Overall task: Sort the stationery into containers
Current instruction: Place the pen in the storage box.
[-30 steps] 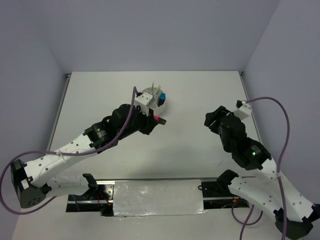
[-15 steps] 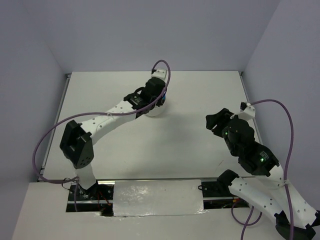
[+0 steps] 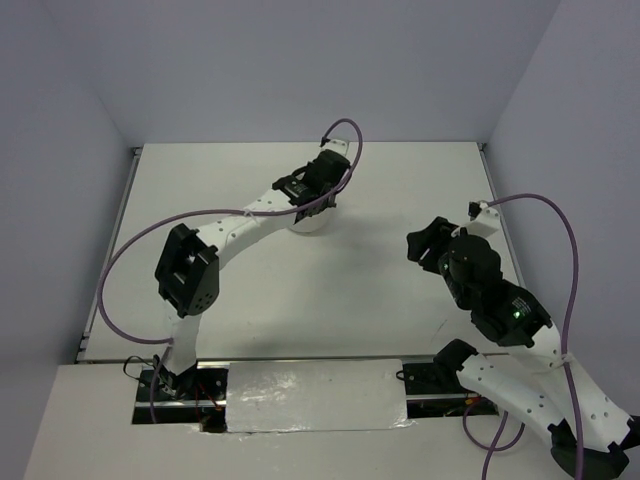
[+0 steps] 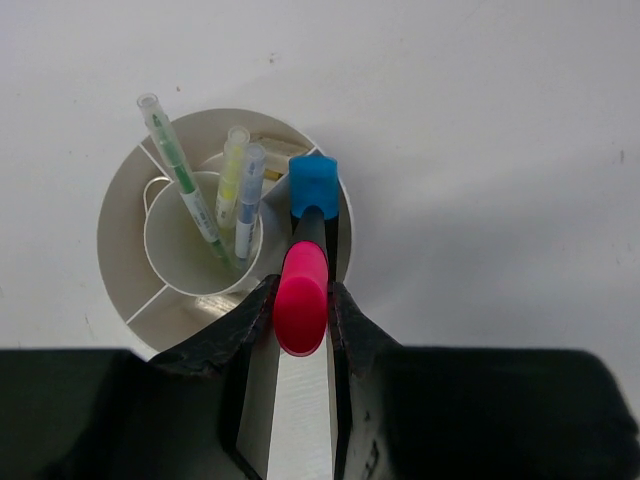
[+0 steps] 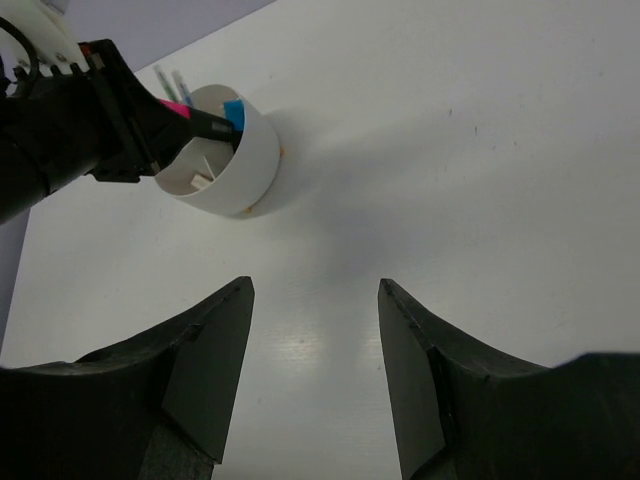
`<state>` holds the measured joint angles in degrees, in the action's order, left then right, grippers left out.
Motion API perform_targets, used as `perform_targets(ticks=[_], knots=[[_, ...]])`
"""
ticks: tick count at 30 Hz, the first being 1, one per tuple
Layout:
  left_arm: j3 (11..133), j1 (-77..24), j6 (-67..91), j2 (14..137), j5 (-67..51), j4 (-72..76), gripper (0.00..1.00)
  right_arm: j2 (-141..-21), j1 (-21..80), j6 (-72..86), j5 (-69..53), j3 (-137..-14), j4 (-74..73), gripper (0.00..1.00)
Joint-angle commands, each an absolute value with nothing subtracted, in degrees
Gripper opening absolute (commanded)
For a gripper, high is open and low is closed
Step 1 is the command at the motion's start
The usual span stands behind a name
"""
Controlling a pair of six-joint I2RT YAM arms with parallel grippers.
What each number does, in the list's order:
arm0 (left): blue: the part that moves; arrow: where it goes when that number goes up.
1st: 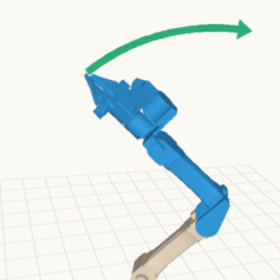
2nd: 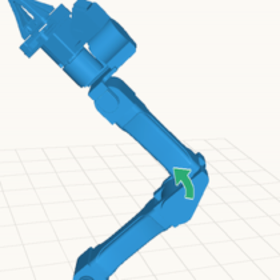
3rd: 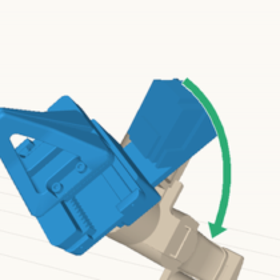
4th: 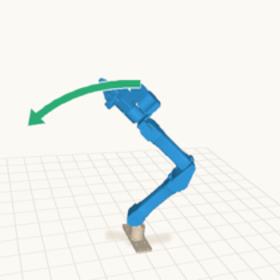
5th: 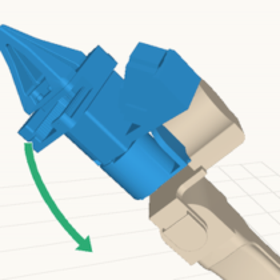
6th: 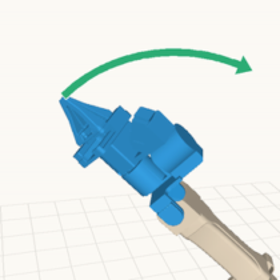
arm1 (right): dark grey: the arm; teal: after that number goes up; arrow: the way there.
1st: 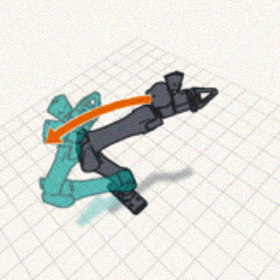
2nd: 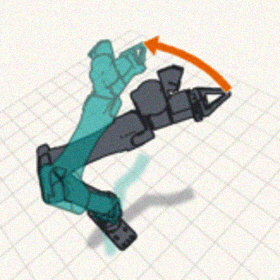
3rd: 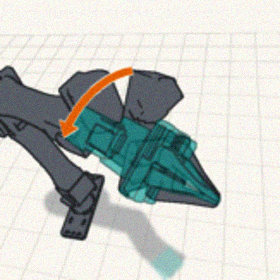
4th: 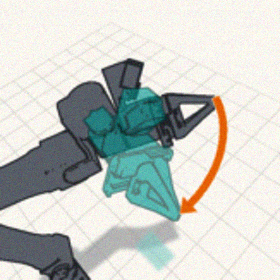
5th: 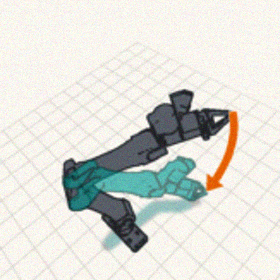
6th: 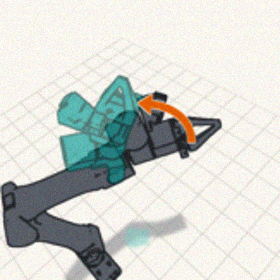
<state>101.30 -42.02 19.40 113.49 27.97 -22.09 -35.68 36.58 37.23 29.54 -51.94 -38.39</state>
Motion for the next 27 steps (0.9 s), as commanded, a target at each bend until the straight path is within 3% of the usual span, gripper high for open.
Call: perform_targets(ticks=[1,21,26,27], knots=[[104.4,-42.0,18.8,114.7,29.6,-25.0,0.0,-36.3,36.5,35.3,29.5,-51.8,-35.1,0.61],[113.6,-42.0,20.4,121.5,27.1,-33.3,0.0,-37.5,36.4,34.9,27.5,-50.4,-33.2,0.61],[116.5,-41.9,20.5,124.2,27.6,-35.2,0.17,-37.3,36.4,34.9,27.3,-49.9,-33.1,0.61],[116.6,-41.8,20.7,124.3,27.4,-35.3,0.27,-37.2,36.4,34.7,27.3,-49.7,-33.0,0.61]])
